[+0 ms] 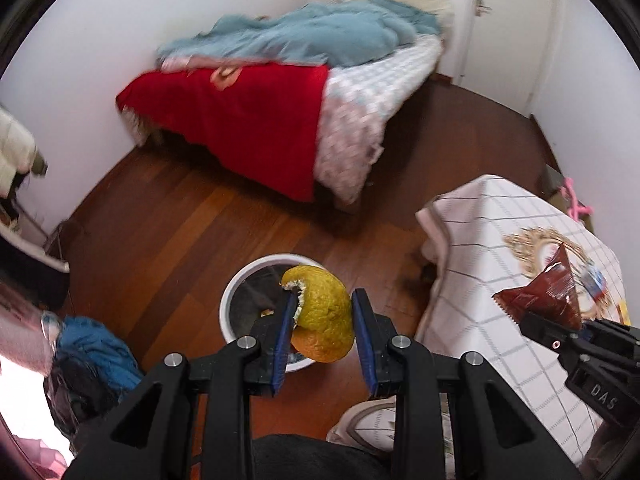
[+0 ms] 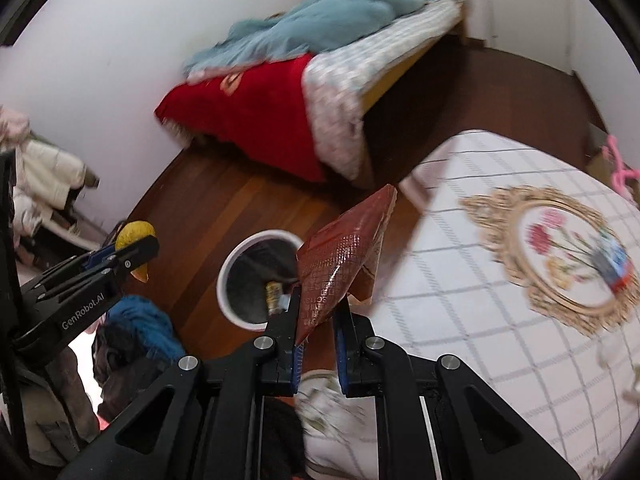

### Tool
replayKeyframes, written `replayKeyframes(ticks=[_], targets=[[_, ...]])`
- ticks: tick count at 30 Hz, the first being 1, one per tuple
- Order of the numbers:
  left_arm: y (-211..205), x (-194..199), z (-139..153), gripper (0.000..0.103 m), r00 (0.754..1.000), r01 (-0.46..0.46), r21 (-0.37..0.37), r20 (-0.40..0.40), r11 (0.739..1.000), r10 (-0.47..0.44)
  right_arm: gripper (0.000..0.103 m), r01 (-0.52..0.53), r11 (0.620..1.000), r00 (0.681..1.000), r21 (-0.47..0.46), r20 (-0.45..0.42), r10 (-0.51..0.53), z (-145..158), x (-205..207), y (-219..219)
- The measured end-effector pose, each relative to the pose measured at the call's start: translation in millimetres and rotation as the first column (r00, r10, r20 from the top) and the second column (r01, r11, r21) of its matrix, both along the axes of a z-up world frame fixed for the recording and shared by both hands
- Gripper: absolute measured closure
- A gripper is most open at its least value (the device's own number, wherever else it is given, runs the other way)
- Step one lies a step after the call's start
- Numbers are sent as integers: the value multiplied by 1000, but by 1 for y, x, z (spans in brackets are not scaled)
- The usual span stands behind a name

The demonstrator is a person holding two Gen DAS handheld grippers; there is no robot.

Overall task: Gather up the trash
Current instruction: 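Carry the lemon and brown packet over the bin and release them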

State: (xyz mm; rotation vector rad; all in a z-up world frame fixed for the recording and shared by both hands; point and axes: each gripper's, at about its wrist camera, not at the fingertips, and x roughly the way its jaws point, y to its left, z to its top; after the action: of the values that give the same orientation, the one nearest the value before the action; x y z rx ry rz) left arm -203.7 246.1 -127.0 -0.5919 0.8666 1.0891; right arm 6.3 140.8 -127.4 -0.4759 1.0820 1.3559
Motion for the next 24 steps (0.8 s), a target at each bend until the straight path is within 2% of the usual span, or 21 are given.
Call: replayKeyframes(ticks=[7, 14, 18, 24], targets=[[65, -35, -75, 77, 997, -75, -139, -47, 987, 69, 90, -109, 983, 994, -145, -18, 108, -64, -51, 88], [114, -63, -167, 77, 989, -128, -303, -106, 944, 100, 90, -176, 935, 984, -307, -51, 168, -156, -90, 167], [127, -69, -201, 77, 989, -129, -377, -113, 917, 93, 90, -207, 896, 978, -393, -76, 193, -208, -107, 197], [140, -78, -226, 74, 989, -145, -453, -84, 880, 120, 90, -255, 840, 966, -479, -163, 201, -269, -120, 224]])
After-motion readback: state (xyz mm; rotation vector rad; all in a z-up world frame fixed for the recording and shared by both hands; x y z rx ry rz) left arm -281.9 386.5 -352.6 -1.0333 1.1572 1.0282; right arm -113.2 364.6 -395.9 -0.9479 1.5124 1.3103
